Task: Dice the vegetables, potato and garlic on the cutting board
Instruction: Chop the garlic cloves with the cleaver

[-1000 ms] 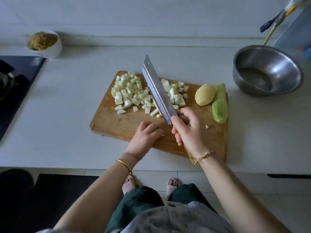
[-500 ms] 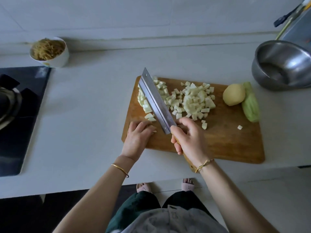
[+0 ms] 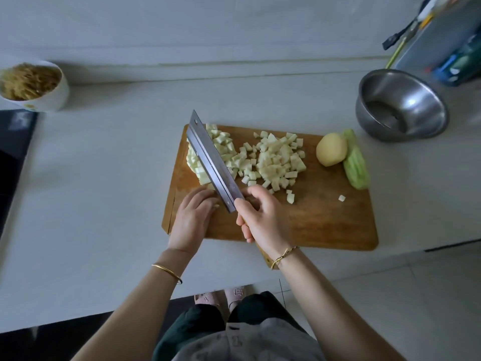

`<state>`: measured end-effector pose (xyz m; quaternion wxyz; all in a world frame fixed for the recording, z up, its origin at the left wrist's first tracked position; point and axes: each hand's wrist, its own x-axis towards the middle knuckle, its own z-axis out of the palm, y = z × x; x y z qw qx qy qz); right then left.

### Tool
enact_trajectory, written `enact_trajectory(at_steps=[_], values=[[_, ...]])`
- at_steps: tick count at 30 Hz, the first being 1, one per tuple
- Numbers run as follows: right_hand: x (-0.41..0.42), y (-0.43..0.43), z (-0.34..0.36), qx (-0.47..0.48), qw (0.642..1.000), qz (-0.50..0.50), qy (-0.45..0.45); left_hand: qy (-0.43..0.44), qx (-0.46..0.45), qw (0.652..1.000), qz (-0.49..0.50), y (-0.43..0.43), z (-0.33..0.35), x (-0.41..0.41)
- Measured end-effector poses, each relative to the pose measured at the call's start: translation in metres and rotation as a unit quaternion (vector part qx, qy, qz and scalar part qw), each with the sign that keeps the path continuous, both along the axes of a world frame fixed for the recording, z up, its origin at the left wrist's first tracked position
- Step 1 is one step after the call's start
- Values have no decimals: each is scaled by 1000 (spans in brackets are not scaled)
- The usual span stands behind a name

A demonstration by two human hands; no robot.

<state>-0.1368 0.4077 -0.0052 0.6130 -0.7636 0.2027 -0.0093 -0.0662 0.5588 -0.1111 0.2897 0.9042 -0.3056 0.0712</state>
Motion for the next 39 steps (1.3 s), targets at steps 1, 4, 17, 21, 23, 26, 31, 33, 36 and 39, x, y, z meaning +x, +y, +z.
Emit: enact_trajectory(at_steps=[1, 4, 17, 21, 23, 26, 31, 33, 36, 39], values=[[1, -1, 0, -1, 1000, 9, 0, -4, 1, 1000, 2, 0, 1, -1], [5, -4, 0, 6, 999, 33, 0, -15, 3, 1000, 14, 0, 5, -7], [6, -13, -11, -14, 997, 71, -2, 75, -160, 966, 191, 13, 26, -20], [10, -13, -13, -21, 998, 62, -1, 132, -188, 938, 259, 17, 32, -14], [10, -11, -13, -23, 998, 58, -5, 170, -162, 936, 263, 17, 33, -12], [10, -11, -13, -45, 998, 51, -17, 201, -102, 940, 258, 15, 33, -10], [11, -19, -11, -91, 994, 44, -37, 217, -35, 948, 231, 7, 33, -5], [11, -20, -11, -93, 994, 43, -35, 213, -27, 948, 233, 5, 31, -3], [9, -20, -10, -93, 994, 44, -30, 215, -33, 948, 235, 5, 29, -3], [6, -19, -10, -88, 995, 47, -27, 214, -63, 946, 235, 10, 31, -2]])
